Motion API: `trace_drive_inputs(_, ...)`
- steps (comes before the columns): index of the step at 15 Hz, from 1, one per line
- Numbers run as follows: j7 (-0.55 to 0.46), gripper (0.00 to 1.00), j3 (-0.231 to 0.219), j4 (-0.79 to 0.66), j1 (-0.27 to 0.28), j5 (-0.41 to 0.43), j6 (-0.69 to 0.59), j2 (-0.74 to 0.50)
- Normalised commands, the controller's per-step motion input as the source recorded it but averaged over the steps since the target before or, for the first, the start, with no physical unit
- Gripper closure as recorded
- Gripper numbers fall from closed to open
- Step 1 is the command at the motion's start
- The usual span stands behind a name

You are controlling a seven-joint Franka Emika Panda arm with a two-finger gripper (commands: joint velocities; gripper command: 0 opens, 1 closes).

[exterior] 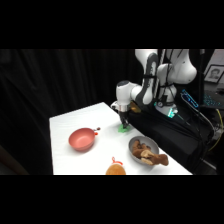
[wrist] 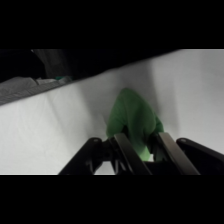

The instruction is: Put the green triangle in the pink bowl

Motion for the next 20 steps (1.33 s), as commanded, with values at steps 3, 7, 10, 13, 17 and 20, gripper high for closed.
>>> trace_drive_inputs(3, -0.19, 0.94, 0.108, 0.0, -0.094, 0.147, 0.16, 0.09)
trace_drive_inputs(7, -0.12, 0.94, -0.008, 0.0, -0.017, 0.039, 0.03, -0.02)
trace_drive_inputs(10, -0.03, 0.94, -0.167, -0.01, 0.064, -0.113, -0.2, -0.26)
trace_drive_inputs(13, 0.02, 0.94, -0.209, -0.09, 0.08, -0.213, -0.34, -0.47)
trace_drive_inputs(17, 0.09, 0.94, -0.112, -0.09, 0.039, -0.263, -0.39, -0.52)
trace_drive_inputs(20, 0.1, 0.94, 0.026, -0.05, -0.025, -0.199, -0.39, -0.49)
